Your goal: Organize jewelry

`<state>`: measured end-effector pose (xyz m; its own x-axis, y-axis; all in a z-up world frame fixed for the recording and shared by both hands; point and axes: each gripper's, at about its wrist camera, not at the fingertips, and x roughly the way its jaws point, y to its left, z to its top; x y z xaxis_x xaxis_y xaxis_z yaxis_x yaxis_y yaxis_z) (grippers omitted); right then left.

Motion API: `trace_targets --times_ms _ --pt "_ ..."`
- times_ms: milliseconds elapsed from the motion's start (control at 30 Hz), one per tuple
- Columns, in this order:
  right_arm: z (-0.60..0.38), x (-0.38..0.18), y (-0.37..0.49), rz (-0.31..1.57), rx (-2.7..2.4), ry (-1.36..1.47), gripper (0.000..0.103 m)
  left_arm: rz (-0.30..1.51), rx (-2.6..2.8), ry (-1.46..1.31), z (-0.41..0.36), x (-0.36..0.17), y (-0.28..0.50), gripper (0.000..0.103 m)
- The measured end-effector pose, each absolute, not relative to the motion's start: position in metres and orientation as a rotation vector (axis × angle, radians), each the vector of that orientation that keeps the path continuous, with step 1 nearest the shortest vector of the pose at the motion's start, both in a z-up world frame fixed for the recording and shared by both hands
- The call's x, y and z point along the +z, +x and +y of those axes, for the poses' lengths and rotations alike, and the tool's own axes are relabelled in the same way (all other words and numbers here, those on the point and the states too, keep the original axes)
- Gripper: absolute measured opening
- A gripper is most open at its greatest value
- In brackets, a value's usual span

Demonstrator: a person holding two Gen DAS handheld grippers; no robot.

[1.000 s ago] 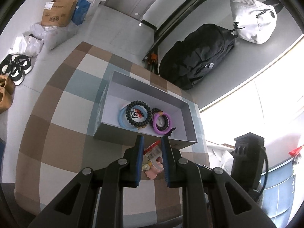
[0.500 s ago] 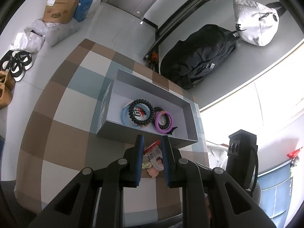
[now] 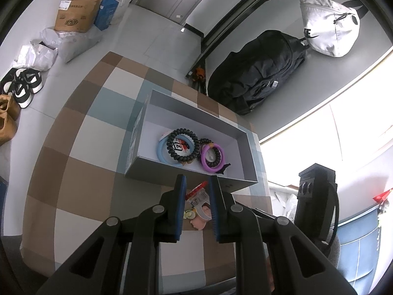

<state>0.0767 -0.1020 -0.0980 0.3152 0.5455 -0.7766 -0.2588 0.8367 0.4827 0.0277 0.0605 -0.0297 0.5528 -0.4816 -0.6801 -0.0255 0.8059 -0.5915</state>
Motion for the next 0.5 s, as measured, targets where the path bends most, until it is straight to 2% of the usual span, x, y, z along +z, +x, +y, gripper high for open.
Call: trace_targets --times_ms 500 --pt "-0.122 -0.07 0.058 1.044 0.591 0.325 0.018 0.954 -0.275 -0.562 0.059 -0.029 0.027 0.014"
